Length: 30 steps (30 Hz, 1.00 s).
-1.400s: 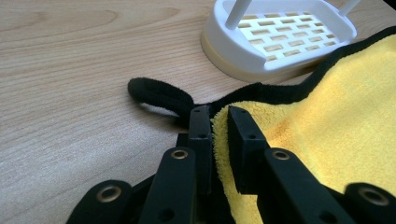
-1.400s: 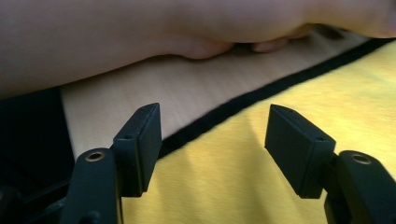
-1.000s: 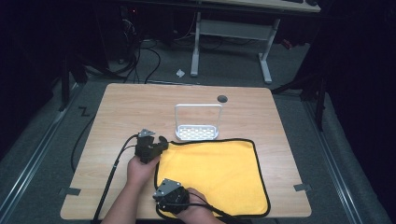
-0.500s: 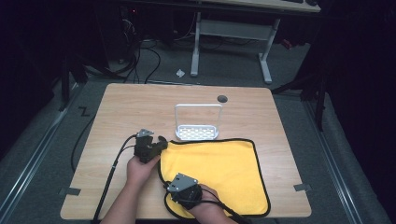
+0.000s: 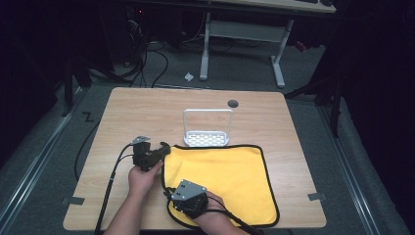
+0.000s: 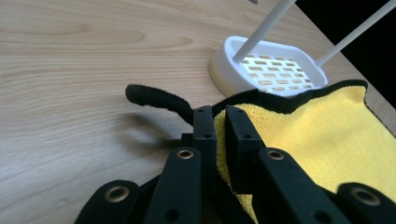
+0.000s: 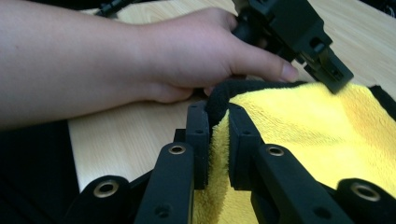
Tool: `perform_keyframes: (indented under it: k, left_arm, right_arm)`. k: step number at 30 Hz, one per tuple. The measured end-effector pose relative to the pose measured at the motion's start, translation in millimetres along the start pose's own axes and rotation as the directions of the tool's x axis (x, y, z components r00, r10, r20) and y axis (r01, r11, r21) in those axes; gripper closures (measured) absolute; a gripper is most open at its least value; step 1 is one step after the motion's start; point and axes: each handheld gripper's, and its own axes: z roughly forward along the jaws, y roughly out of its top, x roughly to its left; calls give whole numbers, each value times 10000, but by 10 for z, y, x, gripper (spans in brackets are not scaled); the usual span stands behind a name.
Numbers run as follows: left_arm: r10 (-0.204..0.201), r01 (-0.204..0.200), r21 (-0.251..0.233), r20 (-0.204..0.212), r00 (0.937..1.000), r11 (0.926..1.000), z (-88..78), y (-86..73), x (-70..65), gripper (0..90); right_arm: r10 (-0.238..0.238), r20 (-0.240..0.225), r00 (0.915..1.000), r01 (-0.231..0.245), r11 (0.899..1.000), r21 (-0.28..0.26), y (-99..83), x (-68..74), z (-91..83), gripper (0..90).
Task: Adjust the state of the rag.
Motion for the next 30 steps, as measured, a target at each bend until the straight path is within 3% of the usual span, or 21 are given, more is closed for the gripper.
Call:
perform_keyframes:
  k: [6,7,9,10,13,18,23,26,30]
  left_arm:
    - [-269,256,-366,-331,9991,9990,-337,-19,183,834]
    - [-423,398,-539,-461,9980,9978,-492,-32,277,835]
    - [-614,571,-671,-647,9960,9961,-648,-69,384,835]
    - [-614,571,-671,-647,9960,9961,-648,-69,384,834]
    - [-865,784,-794,-1054,9907,9938,-962,-150,574,835]
    - [-1057,912,-1186,-1225,9868,9887,-1216,-151,677,835]
    - [-725,569,-1241,-1250,9895,9906,-1202,-58,561,833]
    - [-458,316,-1251,-1124,9926,9916,-1059,5,372,833]
    - [-236,64,-1333,-1277,9915,9911,-808,70,97,827]
  right_arm:
    - [-240,-310,9992,236,9997,-118,135,156,153,816]
    - [-390,-436,9983,382,9991,-171,207,237,229,815]
    - [-545,-591,9968,532,9983,-232,284,321,311,815]
    - [-545,-591,9968,532,9983,-232,284,321,311,815]
    - [-875,-887,9922,844,9957,-384,442,502,470,815]
    - [-1150,-1107,9872,1100,9927,-500,580,632,564,814]
    - [-1160,-963,9886,1107,9921,-589,620,597,511,814]
    - [-1064,-765,9914,1017,9928,-627,571,508,383,813]
    - [-852,-289,9959,832,9944,-649,379,324,89,810]
